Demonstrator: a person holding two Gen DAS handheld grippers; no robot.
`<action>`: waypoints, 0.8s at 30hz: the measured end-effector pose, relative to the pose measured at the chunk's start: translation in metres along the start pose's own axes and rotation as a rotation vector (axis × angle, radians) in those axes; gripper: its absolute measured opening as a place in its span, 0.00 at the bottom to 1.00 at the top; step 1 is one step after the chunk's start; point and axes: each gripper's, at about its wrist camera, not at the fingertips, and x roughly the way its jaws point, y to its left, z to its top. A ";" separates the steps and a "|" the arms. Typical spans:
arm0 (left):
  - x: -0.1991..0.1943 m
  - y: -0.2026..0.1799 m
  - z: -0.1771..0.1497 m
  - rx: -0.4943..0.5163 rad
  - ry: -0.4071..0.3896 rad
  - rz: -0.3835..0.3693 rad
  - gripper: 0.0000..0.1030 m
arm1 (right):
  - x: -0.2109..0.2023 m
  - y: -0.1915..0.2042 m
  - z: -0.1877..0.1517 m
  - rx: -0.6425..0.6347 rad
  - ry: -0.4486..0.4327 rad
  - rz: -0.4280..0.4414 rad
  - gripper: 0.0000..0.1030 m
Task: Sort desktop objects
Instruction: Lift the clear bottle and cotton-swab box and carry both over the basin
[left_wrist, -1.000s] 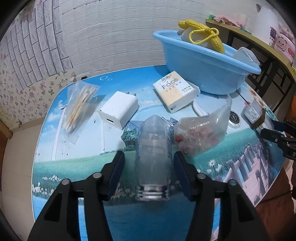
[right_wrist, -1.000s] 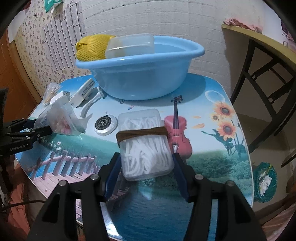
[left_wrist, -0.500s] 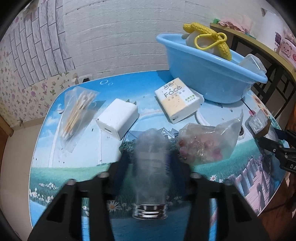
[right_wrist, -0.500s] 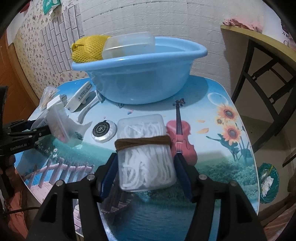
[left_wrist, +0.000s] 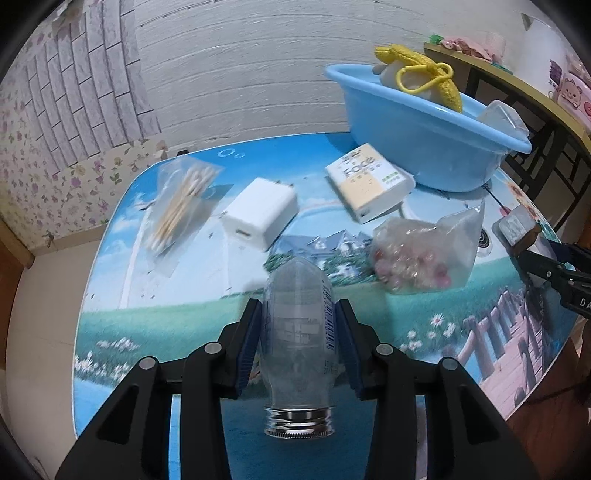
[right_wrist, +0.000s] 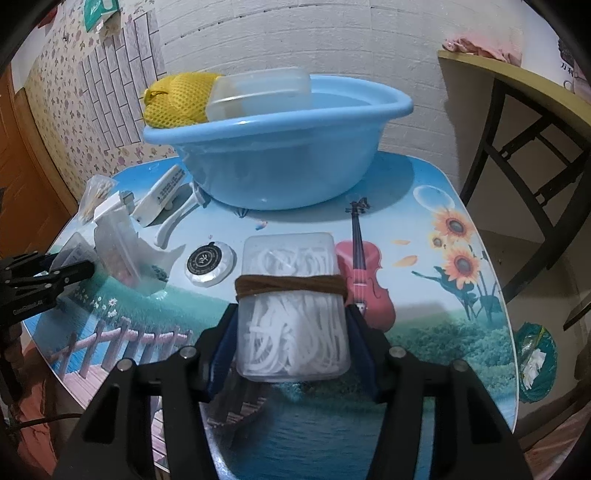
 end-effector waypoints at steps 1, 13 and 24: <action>-0.001 0.002 -0.001 -0.005 0.001 0.000 0.38 | 0.000 0.000 0.000 0.001 0.001 0.002 0.53; 0.003 0.003 0.006 -0.015 -0.041 -0.011 0.38 | 0.003 0.005 0.000 -0.010 0.006 -0.014 0.54; -0.016 0.003 0.012 -0.033 -0.063 -0.018 0.38 | -0.015 0.015 0.008 -0.035 -0.044 0.015 0.53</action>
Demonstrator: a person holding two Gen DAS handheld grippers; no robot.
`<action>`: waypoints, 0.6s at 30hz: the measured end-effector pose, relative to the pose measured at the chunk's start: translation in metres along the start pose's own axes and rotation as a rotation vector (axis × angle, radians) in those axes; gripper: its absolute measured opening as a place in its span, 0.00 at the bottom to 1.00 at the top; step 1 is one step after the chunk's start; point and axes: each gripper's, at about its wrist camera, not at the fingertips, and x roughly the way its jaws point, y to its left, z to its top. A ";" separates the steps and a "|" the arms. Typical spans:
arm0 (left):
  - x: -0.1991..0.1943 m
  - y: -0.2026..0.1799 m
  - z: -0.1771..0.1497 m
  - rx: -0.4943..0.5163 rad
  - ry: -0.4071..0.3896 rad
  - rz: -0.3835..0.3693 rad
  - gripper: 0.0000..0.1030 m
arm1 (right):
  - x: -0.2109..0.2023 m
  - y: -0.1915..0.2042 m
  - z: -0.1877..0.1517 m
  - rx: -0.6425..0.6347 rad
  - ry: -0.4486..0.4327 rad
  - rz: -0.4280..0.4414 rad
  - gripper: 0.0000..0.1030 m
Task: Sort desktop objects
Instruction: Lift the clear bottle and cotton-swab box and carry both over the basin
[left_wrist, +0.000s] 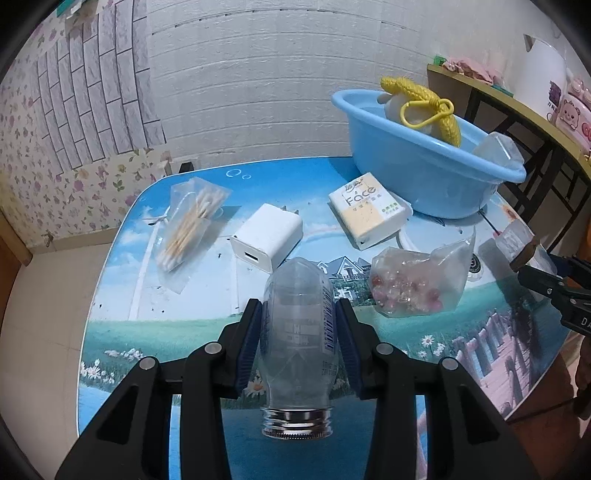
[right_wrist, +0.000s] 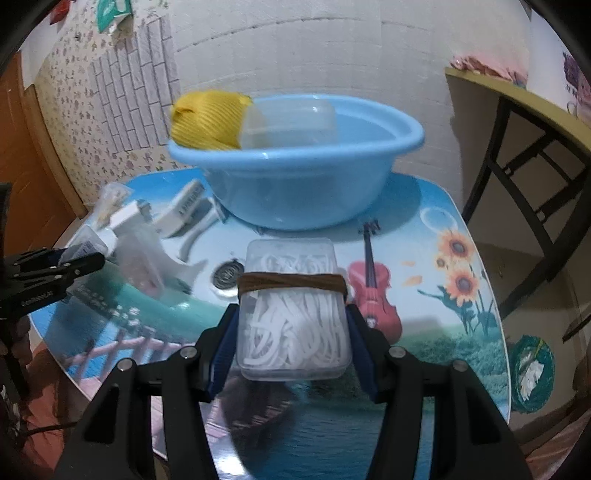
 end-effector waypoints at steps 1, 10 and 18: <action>-0.002 0.000 0.000 -0.001 0.001 -0.003 0.38 | -0.002 0.002 0.001 -0.007 -0.008 0.005 0.53; -0.026 -0.004 0.009 -0.012 -0.015 -0.020 0.38 | -0.020 0.018 0.010 -0.020 -0.036 0.082 0.53; -0.033 -0.006 0.011 -0.018 0.006 -0.015 0.38 | -0.027 0.029 0.015 -0.040 -0.045 0.098 0.53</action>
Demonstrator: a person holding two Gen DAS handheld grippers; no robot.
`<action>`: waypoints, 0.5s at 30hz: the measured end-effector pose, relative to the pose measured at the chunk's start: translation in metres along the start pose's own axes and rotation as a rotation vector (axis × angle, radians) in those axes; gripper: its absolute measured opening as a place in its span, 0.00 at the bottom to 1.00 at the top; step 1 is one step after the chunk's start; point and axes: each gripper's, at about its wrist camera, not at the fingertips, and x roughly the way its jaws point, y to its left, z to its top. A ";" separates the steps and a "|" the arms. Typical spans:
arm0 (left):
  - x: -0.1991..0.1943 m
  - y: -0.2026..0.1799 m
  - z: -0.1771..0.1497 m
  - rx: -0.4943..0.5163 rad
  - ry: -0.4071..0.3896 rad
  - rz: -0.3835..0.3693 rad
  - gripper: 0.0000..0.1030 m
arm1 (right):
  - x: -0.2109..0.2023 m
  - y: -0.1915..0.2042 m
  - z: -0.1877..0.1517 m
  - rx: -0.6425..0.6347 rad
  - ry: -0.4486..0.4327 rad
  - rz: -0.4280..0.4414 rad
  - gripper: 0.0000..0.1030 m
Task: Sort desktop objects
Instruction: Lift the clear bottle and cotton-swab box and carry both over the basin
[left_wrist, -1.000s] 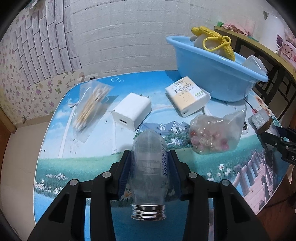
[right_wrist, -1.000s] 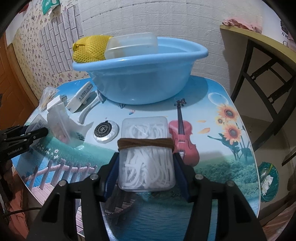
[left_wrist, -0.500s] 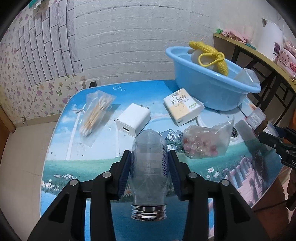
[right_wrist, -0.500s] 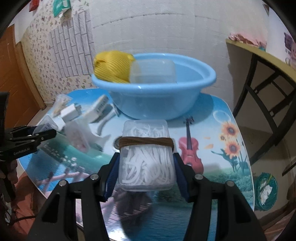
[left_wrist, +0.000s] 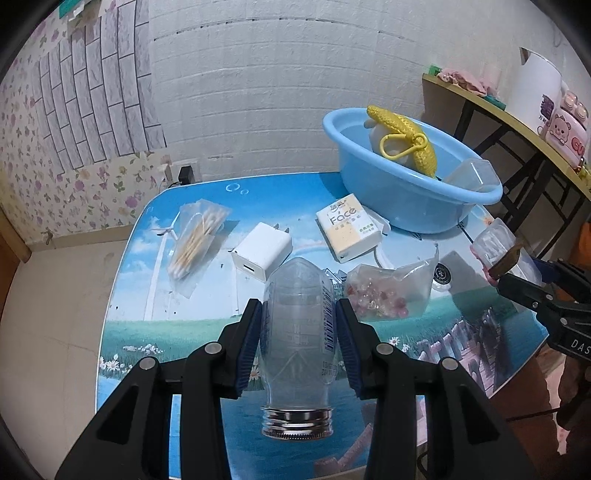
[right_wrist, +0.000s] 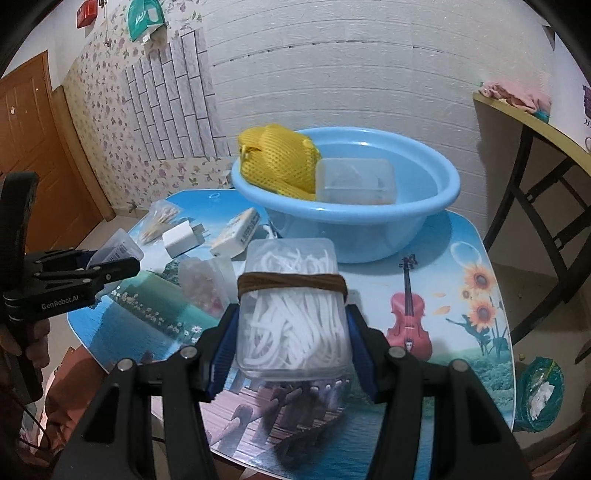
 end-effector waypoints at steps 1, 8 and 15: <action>0.000 0.000 0.000 -0.003 0.003 -0.001 0.38 | 0.000 0.000 0.000 -0.002 0.001 -0.002 0.53; -0.016 -0.002 0.008 0.000 -0.023 -0.008 0.38 | -0.012 0.005 0.007 -0.006 -0.017 0.028 0.53; -0.037 -0.009 0.027 0.012 -0.073 -0.053 0.38 | -0.034 0.015 0.024 -0.027 -0.084 0.068 0.53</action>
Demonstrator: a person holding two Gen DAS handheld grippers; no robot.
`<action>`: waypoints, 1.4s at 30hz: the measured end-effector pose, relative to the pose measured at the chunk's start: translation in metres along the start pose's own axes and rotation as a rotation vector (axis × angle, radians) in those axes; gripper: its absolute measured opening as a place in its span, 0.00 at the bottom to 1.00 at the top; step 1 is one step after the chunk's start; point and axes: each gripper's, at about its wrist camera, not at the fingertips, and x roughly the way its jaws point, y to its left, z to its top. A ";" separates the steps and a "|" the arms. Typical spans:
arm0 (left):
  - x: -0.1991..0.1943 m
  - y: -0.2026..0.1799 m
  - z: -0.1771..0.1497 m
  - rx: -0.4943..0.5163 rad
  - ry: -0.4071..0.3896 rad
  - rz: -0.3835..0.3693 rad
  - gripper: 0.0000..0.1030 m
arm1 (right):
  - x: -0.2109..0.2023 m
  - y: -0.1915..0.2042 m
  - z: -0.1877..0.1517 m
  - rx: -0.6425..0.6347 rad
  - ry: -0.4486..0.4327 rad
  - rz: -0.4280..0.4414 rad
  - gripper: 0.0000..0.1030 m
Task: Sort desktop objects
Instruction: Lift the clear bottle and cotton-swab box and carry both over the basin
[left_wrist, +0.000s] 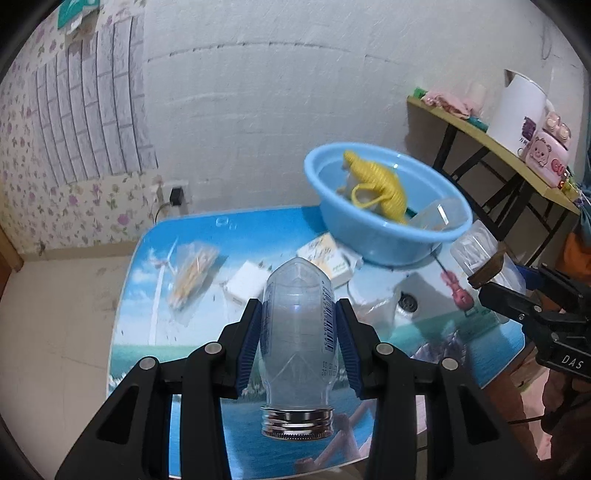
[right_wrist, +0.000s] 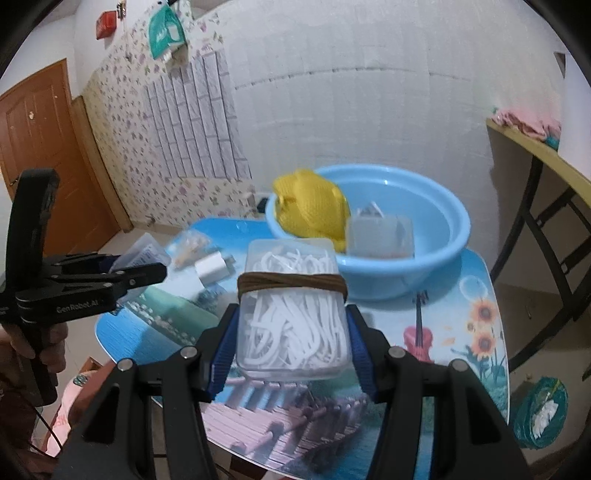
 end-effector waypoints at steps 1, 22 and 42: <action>-0.001 -0.001 0.003 0.003 -0.004 -0.005 0.38 | -0.002 0.001 0.002 -0.003 -0.011 0.002 0.53; 0.034 -0.054 0.073 0.098 -0.022 -0.098 0.38 | 0.009 -0.046 0.052 0.036 -0.097 -0.037 0.53; 0.113 -0.100 0.130 0.235 -0.029 -0.065 0.38 | 0.074 -0.107 0.071 0.064 -0.058 -0.102 0.53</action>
